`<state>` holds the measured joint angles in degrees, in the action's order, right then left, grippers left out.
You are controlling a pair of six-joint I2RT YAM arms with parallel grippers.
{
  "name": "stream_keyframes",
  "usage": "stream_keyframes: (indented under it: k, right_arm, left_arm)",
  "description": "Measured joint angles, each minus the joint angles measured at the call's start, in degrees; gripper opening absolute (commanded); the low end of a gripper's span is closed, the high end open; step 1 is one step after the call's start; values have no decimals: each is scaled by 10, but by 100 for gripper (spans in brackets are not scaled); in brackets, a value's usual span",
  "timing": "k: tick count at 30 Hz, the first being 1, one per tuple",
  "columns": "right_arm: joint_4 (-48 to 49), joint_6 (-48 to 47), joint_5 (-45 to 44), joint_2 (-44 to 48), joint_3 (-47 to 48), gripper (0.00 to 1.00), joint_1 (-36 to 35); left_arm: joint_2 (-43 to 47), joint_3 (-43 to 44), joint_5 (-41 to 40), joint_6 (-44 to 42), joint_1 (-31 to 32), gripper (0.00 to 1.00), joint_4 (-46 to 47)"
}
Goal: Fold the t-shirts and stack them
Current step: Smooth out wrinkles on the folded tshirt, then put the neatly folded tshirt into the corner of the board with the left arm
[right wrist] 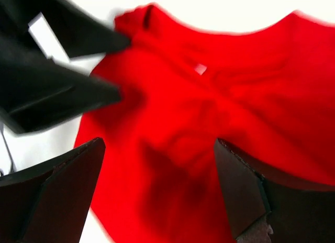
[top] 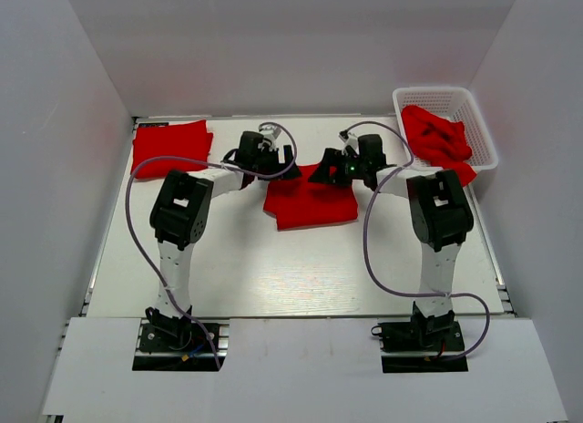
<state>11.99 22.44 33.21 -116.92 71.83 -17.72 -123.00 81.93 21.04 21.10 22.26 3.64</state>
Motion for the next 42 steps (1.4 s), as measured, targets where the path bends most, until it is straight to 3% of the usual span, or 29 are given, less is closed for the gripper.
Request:
stream_keyframes:
  k: [9, 17, 28, 35, 42]
  right_arm:
    - [254, 129, 19, -68, -37, 90, 43]
    - [300, 166, -2, -71, -57, 90, 50]
    - [87, 56, -40, 64, -24, 90, 42]
    - [-26, 19, -143, 205, -57, 90, 26]
    - [-167, 1, -259, 242, -62, 90, 23]
  left_arm:
    - [7, -64, -24, 23, -3, 98, 95]
    - [8, -58, -37, 21, -2, 100, 89]
    - [10, 145, -118, -11, -4, 100, -157]
    - [45, 96, -194, 16, 2, 100, -265]
    - [51, 12, -179, 38, 27, 100, -249]
